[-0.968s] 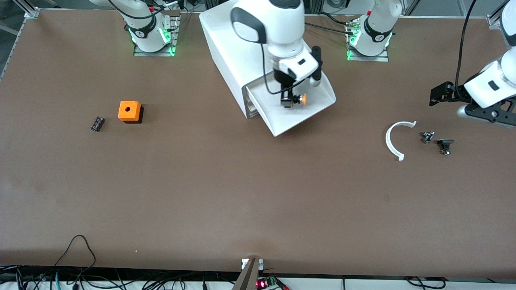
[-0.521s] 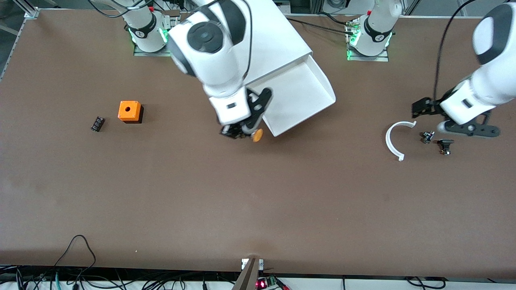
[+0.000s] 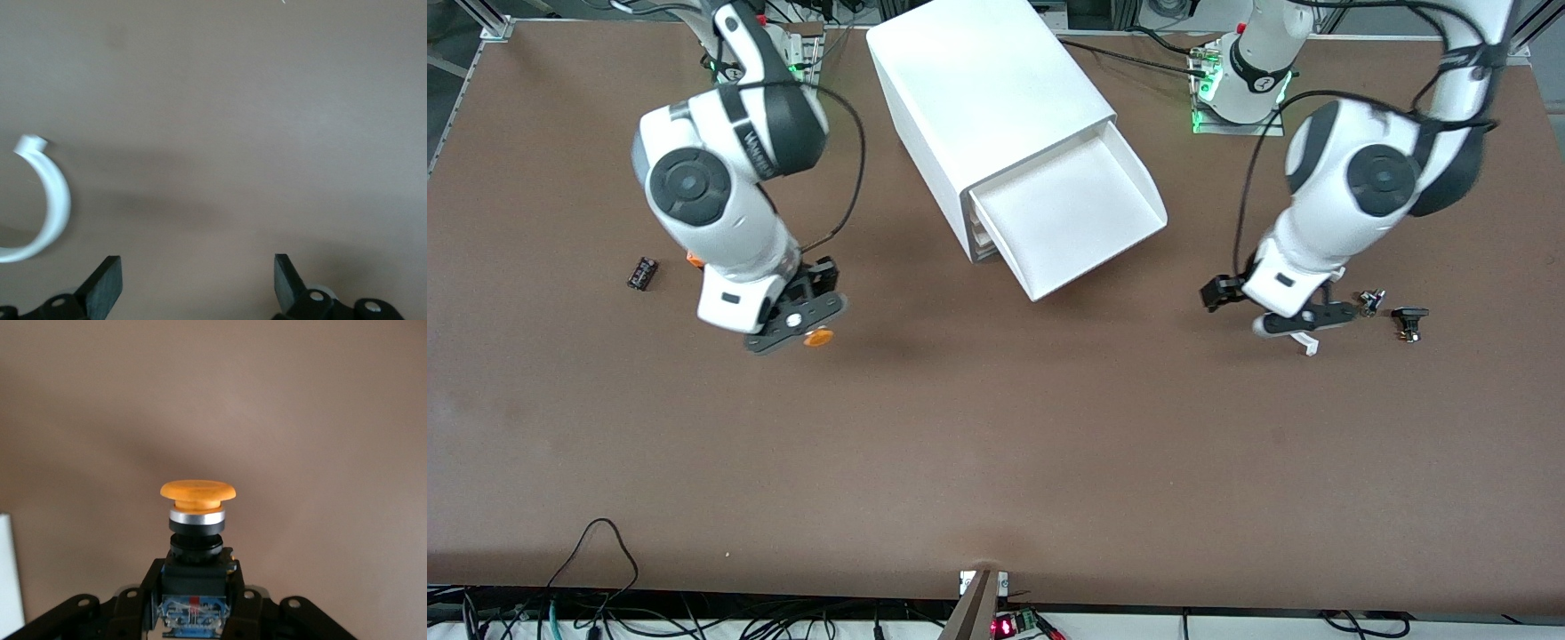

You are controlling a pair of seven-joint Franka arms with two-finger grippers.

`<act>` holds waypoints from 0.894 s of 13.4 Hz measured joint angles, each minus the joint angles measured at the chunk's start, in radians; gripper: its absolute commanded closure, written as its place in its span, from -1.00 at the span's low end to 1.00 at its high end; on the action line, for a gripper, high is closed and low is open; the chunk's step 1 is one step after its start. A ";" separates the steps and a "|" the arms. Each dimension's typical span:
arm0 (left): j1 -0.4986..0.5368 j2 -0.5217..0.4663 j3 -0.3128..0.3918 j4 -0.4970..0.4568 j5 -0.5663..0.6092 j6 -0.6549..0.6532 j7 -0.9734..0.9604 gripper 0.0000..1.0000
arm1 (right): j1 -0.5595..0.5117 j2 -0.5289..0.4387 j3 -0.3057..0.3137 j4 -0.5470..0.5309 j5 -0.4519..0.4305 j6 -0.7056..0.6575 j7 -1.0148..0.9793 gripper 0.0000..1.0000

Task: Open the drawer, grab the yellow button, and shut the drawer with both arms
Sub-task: 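Lift the yellow button out with the right gripper while the left gripper approaches, then push the drawer shut with the left gripper while the right gripper lowers the button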

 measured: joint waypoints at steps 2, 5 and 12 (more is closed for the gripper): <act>-0.030 0.013 -0.026 -0.027 0.000 0.030 -0.096 -1.00 | -0.103 0.006 -0.011 -0.079 -0.006 0.055 -0.041 0.64; -0.043 0.013 -0.105 -0.061 0.000 0.031 -0.178 -1.00 | -0.246 0.016 -0.014 -0.177 -0.007 0.169 -0.146 0.63; -0.048 -0.036 -0.353 -0.168 -0.142 0.021 -0.259 -1.00 | -0.329 0.031 -0.013 -0.454 -0.007 0.554 -0.189 0.62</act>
